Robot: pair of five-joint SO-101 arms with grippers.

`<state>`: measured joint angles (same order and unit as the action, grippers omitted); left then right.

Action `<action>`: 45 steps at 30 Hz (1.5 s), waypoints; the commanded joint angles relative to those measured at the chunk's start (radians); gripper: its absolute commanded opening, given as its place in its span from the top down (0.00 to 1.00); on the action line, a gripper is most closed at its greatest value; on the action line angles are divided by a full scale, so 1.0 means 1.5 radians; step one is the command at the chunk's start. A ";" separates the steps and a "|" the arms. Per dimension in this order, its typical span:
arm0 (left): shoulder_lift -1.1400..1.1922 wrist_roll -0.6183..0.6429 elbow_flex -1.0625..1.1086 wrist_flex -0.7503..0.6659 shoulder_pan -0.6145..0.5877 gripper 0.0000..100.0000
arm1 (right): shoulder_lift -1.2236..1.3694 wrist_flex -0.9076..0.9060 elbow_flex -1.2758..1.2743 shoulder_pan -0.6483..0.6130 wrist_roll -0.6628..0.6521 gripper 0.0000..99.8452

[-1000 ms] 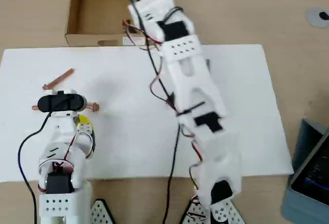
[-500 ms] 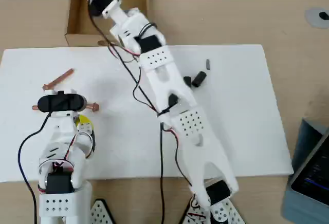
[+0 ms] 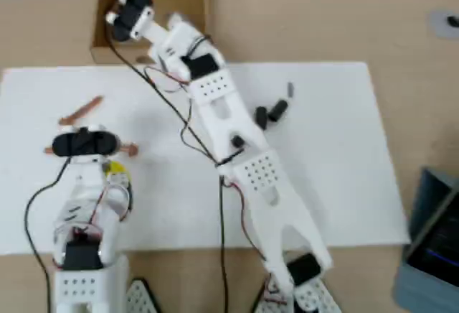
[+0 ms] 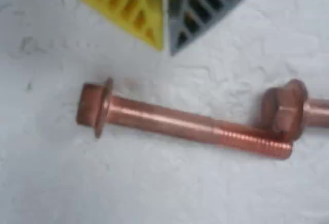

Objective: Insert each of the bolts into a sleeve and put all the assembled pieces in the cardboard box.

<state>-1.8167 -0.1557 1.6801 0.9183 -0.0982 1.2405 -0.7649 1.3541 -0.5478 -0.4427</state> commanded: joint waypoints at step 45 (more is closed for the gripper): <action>-0.005 0.005 0.005 0.002 -0.020 1.00 | -0.320 -0.682 0.204 0.070 0.225 0.82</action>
<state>-1.8167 -0.1557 1.6801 0.9183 -0.1181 0.8661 -1.7561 1.6149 -0.4864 -0.1573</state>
